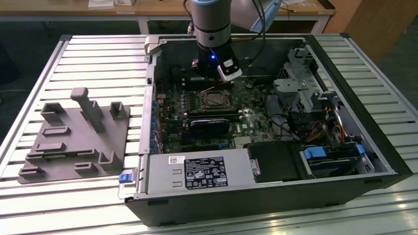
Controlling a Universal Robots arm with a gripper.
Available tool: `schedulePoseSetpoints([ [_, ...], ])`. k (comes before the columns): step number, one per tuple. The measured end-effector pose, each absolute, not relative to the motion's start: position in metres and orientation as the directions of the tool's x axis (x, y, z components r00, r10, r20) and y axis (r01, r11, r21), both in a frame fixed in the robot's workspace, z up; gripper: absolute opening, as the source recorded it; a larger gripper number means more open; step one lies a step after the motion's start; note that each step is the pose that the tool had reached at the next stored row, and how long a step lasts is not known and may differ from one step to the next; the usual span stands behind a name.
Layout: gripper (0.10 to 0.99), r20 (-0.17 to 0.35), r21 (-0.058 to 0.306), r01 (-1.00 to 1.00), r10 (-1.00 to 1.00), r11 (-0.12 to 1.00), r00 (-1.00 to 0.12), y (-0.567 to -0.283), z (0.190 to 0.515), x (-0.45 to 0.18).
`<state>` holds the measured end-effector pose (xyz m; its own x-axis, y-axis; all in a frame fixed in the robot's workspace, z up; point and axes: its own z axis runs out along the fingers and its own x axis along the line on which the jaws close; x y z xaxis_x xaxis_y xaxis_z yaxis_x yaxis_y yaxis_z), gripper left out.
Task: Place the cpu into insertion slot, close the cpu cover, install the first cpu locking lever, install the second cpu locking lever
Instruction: 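Install the first cpu locking lever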
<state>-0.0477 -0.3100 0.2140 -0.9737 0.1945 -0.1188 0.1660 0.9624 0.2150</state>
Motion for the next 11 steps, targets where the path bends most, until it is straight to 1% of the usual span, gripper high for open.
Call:
schedulePoseSetpoints([
  [11, 0.106, -0.128, 0.212, 0.184, 0.214, 0.96, -0.968, -0.3038, 0.2123, -0.0485],
])
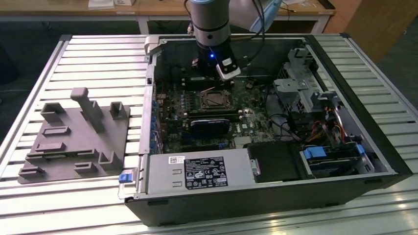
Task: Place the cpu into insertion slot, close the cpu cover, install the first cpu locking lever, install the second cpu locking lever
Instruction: 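Install the first cpu locking lever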
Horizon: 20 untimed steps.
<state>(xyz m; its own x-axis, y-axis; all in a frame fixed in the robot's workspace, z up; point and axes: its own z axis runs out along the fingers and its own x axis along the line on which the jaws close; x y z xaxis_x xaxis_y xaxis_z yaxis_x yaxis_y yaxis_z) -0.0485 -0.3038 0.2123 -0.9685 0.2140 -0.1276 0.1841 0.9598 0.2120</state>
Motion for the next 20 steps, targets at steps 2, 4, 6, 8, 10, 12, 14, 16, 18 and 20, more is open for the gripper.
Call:
schedulePoseSetpoints([
  [2, 0.106, -0.128, 0.212, 0.202, 0.232, 0.956, -0.964, -0.3037, 0.2119, -0.0485],
  [4, 0.106, -0.129, 0.212, 0.218, 0.249, 0.953, -0.96, -0.3035, 0.2114, -0.0486],
  [6, 0.106, -0.129, 0.212, 0.232, 0.262, 0.949, -0.956, -0.3029, 0.2108, -0.0489],
  [8, 0.106, -0.129, 0.212, 0.24, 0.271, 0.947, -0.954, -0.3021, 0.2103, -0.0497],
  [10, 0.106, -0.129, 0.212, 0.246, 0.277, 0.946, -0.952, -0.3012, 0.2099, -0.0506],
  [12, 0.106, -0.13, 0.213, 0.251, 0.282, 0.944, -0.951, -0.3006, 0.2093, -0.0513],
  [14, 0.106, -0.13, 0.212, 0.256, 0.287, 0.943, -0.949, -0.2999, 0.209, -0.0518],
  [16, 0.106, -0.13, 0.212, 0.259, 0.29, 0.942, -0.948, -0.2993, 0.2084, -0.0518],
  [18, 0.106, -0.13, 0.212, 0.265, 0.295, 0.941, -0.946, -0.2992, 0.208, -0.0519],
  [20, 0.106, -0.13, 0.212, 0.27, 0.301, 0.939, -0.945, -0.2992, 0.2078, -0.0518],
])
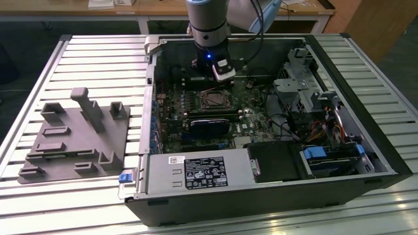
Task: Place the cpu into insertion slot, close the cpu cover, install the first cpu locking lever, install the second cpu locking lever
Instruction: 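Install the first cpu locking lever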
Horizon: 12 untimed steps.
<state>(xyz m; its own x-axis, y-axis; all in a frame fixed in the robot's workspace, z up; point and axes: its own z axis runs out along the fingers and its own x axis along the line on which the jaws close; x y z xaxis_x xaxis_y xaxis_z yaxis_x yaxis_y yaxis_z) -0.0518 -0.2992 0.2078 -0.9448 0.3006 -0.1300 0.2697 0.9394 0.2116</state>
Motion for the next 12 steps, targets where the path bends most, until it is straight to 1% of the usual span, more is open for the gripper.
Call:
schedulePoseSetpoints([
  [12, 0.106, -0.13, 0.211, 0.302, 0.333, 0.93, -0.934, -0.2992, 0.2052, -0.0513],
])
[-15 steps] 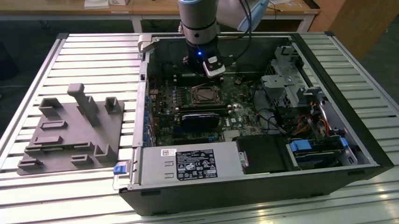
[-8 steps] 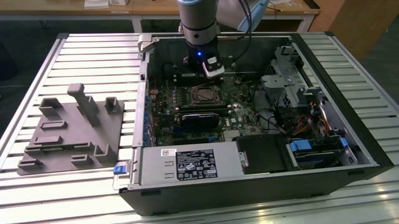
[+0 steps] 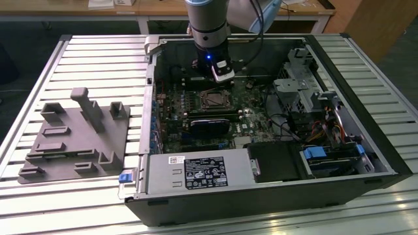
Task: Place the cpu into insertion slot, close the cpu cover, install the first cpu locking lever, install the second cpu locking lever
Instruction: 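Install the first cpu locking lever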
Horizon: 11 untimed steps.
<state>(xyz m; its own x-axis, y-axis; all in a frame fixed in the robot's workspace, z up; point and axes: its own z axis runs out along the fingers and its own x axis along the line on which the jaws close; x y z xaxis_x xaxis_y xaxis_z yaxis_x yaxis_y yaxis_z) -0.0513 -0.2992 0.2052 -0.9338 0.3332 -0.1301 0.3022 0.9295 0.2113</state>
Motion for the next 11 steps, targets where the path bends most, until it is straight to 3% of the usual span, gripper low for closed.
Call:
schedulePoseSetpoints([
  [11, 0.106, -0.13, 0.211, 0.306, 0.337, 0.928, -0.933, -0.2992, 0.2041, -0.0512],
])
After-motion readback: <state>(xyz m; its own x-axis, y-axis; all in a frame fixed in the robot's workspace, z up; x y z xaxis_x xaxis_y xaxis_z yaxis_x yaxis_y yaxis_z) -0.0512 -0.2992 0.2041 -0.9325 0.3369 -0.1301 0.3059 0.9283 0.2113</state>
